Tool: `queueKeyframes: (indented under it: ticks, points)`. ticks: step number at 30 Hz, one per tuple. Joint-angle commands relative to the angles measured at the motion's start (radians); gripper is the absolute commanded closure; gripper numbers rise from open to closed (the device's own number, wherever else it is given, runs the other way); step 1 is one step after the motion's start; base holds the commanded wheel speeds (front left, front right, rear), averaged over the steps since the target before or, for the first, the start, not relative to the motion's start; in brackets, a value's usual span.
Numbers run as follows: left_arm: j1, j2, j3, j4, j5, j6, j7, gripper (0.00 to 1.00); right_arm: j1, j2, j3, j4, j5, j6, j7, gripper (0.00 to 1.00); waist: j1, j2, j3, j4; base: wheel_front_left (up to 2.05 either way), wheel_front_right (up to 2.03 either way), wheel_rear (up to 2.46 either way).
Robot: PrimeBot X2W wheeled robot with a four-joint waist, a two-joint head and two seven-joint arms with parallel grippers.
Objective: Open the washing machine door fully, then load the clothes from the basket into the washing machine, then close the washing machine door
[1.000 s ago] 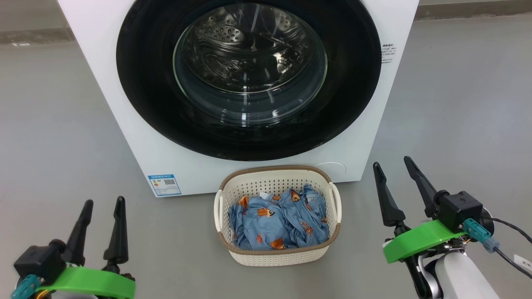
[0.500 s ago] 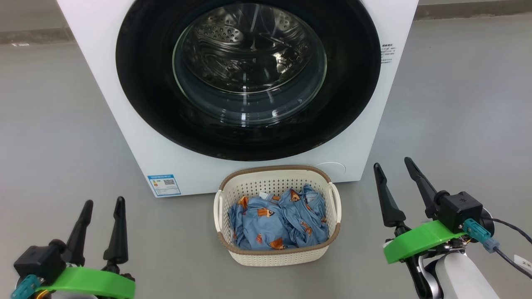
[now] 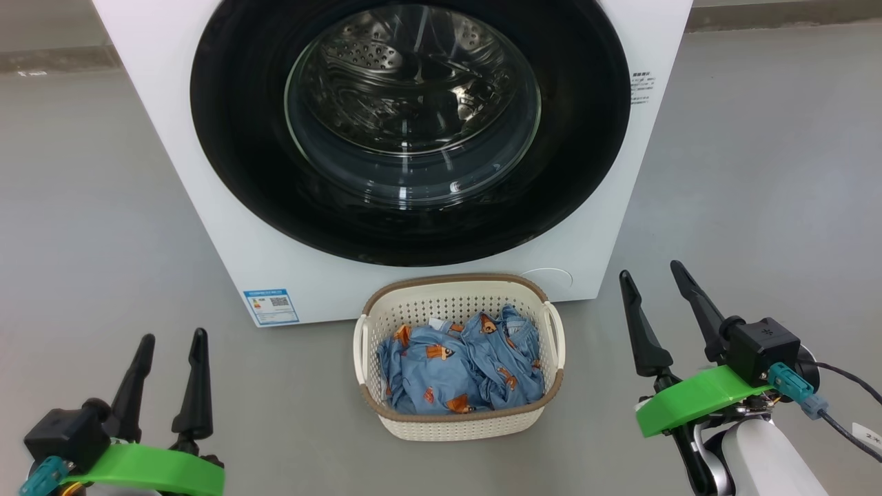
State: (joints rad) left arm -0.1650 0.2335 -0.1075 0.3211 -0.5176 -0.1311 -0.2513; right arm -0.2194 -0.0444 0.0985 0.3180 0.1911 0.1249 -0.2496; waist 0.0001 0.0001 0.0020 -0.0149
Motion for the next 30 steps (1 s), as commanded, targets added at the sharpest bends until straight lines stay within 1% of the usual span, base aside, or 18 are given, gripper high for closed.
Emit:
queueKeyframes:
  ticks: [1, 7, 13, 30]
  points:
    - [-0.046, 0.031, 0.031, -0.015, -0.006, 0.000, -0.010, 0.00, -0.036, -0.006, 0.024, -0.025, -0.002, 0.006, -0.012, 0.00, 0.0000, -0.0001, 0.000, 0.000, 0.00, 0.00, 0.00]
    - [-0.048, 0.032, 0.039, -0.018, 0.001, 0.000, -0.010, 0.00, -0.035, -0.006, 0.024, -0.028, -0.002, 0.006, -0.012, 0.00, 0.0000, -0.0001, 0.003, 0.000, 0.08, 0.08, -0.16]
    - [-0.048, 0.031, 0.040, -0.015, 0.009, 0.000, -0.010, 0.00, -0.034, -0.006, 0.024, -0.030, -0.003, 0.006, -0.012, 0.00, 0.0000, -0.0001, 0.004, 0.000, 0.52, 0.52, -1.03]
    - [-0.046, 0.031, 0.042, -0.023, -0.006, 0.000, -0.010, 0.00, -0.036, -0.006, 0.020, -0.029, -0.002, 0.006, -0.012, 0.00, 0.0000, -0.0001, 0.005, -0.002, 1.05, 1.05, -2.10]
